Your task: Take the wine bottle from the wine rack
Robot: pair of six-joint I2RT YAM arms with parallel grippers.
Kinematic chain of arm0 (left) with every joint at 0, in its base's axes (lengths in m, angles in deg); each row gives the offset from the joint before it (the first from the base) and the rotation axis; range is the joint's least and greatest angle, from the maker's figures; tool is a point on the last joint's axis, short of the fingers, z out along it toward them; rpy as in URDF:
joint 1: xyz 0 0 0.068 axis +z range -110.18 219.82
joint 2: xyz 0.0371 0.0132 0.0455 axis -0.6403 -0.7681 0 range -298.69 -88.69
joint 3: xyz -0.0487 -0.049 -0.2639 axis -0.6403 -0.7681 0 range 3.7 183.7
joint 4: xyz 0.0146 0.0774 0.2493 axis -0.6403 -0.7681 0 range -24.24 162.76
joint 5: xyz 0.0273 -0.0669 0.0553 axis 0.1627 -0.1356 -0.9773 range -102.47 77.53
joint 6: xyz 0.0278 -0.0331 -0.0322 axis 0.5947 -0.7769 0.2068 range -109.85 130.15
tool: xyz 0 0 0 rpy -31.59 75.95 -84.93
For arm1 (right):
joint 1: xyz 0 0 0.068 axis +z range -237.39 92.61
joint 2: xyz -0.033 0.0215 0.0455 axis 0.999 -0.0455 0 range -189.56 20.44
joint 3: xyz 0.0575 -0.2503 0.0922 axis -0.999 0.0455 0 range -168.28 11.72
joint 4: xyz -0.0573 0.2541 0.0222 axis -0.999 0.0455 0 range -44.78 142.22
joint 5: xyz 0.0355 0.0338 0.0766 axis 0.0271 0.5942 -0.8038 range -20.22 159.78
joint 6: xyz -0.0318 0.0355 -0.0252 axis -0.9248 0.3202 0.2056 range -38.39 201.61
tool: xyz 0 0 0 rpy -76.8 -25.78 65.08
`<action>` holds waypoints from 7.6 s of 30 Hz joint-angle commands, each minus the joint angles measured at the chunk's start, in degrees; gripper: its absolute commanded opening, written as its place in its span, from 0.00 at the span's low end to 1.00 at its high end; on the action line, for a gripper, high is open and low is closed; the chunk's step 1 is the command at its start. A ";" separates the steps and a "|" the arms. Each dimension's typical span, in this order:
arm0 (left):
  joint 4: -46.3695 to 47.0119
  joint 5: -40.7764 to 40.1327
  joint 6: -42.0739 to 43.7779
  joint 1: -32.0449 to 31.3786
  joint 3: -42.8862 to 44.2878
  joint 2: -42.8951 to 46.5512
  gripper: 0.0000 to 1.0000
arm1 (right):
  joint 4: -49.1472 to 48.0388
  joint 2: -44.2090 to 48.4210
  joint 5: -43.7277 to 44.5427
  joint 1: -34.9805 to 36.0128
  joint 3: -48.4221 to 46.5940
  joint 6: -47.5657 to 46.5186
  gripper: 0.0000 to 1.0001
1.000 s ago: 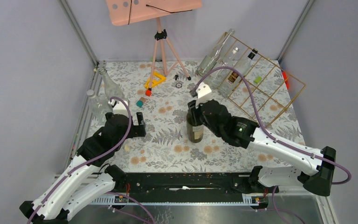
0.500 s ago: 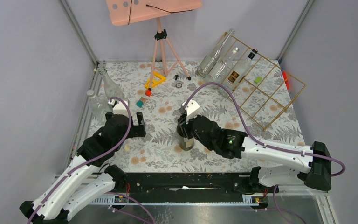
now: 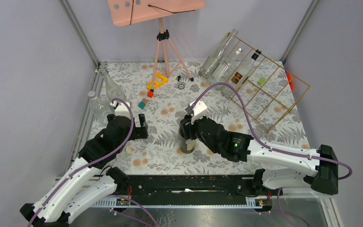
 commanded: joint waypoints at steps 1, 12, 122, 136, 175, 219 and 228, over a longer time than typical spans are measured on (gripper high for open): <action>2.61 0.65 -0.01 -0.20 0.00 0.08 0.99 | -1.77 2.58 3.49 0.64 -0.67 2.06 0.63; 3.95 1.61 0.25 -0.19 -0.01 1.54 0.99 | 16.10 1.08 -0.74 0.60 -15.83 5.92 0.72; 35.72 14.99 6.94 29.11 17.94 -21.48 0.00 | 40.54 16.30 -46.30 -50.55 4.77 20.69 0.75; 38.78 6.39 9.50 31.16 16.09 -27.46 0.00 | 39.50 12.84 -47.08 -50.55 4.10 19.06 0.75; 35.67 -10.79 12.26 31.52 12.19 -27.26 0.52 | 38.67 15.14 -48.23 -50.53 7.05 18.84 0.75; 11.60 4.25 7.25 -1.26 7.17 -8.98 0.77 | 35.51 1.99 -21.97 -50.68 -20.41 22.26 0.78; 6.01 6.77 9.81 -1.61 2.96 -3.96 0.77 | 38.09 -16.27 -17.32 -54.33 -39.73 21.48 0.76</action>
